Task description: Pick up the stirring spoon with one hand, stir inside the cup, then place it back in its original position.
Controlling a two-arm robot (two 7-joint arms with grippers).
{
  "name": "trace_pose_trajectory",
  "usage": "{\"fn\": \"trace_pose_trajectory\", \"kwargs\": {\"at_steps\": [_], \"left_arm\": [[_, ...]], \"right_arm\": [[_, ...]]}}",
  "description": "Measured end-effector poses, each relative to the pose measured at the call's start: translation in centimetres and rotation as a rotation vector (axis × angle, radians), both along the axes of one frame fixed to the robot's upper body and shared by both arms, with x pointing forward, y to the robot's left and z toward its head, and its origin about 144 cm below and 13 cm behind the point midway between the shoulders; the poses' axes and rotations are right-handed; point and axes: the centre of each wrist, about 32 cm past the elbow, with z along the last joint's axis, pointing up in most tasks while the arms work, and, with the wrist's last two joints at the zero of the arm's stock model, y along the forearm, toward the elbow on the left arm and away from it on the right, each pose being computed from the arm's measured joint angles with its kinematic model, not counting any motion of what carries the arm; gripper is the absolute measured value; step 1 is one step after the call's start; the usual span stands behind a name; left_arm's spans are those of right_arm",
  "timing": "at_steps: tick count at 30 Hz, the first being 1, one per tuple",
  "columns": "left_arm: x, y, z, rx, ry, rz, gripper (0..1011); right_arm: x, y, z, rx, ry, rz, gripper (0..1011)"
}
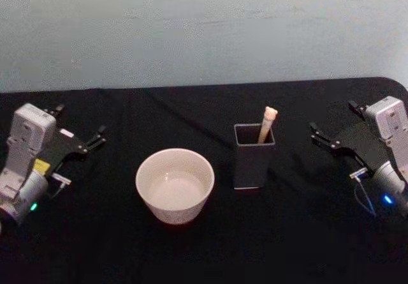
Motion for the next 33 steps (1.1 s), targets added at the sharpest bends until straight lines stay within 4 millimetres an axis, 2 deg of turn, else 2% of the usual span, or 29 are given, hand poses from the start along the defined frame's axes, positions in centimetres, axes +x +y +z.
{"fn": "trace_pose_trajectory", "kwargs": {"at_steps": [17,33], "left_arm": [[0.0,0.0,0.0,0.000,0.000,0.000,1002],[0.0,0.0,0.0,0.000,0.000,0.000,1001]], "right_arm": [[-0.3,-0.1,0.3,0.030,0.000,0.023,1002],[-1.5,-0.5,2.6,0.296,0.114,0.276,1003]]}}
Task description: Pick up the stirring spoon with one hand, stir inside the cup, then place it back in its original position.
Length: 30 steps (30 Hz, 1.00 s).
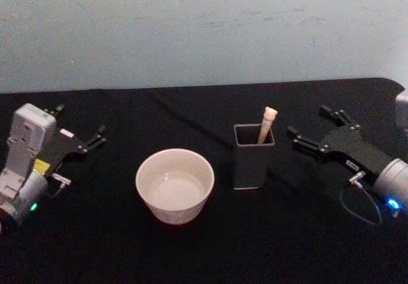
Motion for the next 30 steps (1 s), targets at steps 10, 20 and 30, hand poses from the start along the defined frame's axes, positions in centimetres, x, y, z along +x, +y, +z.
{"fn": "trace_pose_trajectory", "kwargs": {"at_steps": [10,20,30], "left_arm": [[0.0,0.0,0.0,0.000,0.000,0.000,1001],[0.0,0.0,0.0,0.000,0.000,0.000,1001],[0.0,0.0,0.0,0.000,0.000,0.000,1001]], "right_arm": [[1.9,1.0,-0.3,0.056,0.053,0.115,1003],[4.5,2.0,-0.4,0.061,0.044,0.176,1003],[5.9,2.7,-0.6,0.060,0.049,0.212,1003]]}}
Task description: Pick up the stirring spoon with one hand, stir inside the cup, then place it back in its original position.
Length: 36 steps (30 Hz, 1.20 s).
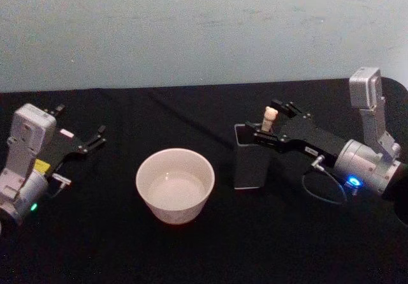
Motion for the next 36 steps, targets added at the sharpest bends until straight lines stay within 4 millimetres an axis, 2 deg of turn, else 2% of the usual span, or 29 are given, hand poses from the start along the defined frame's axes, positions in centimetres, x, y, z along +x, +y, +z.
{"fn": "trace_pose_trajectory", "kwargs": {"at_steps": [16,19,27,28,30,31,32,36], "left_arm": [[0.00,0.00,0.00,0.000,0.000,0.000,1001],[0.00,0.00,0.00,0.000,0.000,0.000,1001],[0.00,0.00,0.00,0.000,0.000,0.000,1001],[0.00,0.00,0.00,0.000,0.000,0.000,1001],[0.00,0.00,0.00,0.000,0.000,0.000,1001],[0.00,0.00,0.00,0.000,0.000,0.000,1001],[0.00,0.00,0.00,0.000,0.000,0.000,1001],[0.00,0.00,0.00,0.000,0.000,0.000,1001]], "right_arm": [[0.20,0.16,0.01,-0.003,0.001,0.006,1003],[0.18,0.15,0.00,-0.003,0.001,0.005,965],[0.17,0.12,0.01,-0.002,0.001,0.004,760],[0.17,0.12,0.01,-0.002,0.001,0.004,704],[0.17,0.11,0.01,-0.002,0.000,0.004,665],[0.16,0.10,0.02,-0.002,0.000,0.004,605],[0.16,0.11,0.02,-0.002,0.000,0.004,605],[0.15,0.11,0.01,-0.001,0.000,0.003,462]]}}
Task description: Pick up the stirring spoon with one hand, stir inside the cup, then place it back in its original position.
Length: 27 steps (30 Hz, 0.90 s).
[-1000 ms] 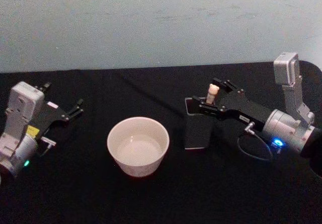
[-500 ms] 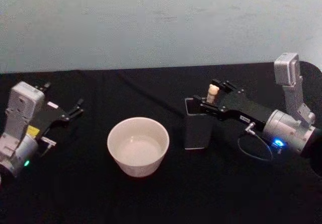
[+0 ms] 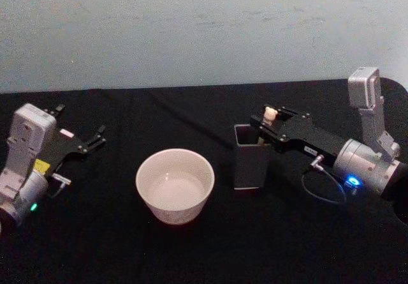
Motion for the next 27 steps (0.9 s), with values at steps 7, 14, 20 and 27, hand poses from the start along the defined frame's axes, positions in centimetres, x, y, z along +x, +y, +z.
{"fn": "trace_pose_trajectory", "kwargs": {"at_steps": [7,14,20,27], "left_arm": [[0.0,0.0,0.0,0.000,0.000,0.000,1001],[0.0,0.0,0.0,0.000,0.000,0.000,1001],[0.0,0.0,0.0,0.000,0.000,0.000,1001],[0.0,0.0,0.0,0.000,0.000,0.000,1001]], "right_arm": [[0.0,0.0,0.0,0.001,0.000,0.000,242],[0.0,0.0,0.0,0.001,0.000,0.000,213],[0.0,0.0,0.0,0.002,0.000,0.000,213],[-0.4,0.7,1.2,0.024,-0.033,-0.001,213]]}}
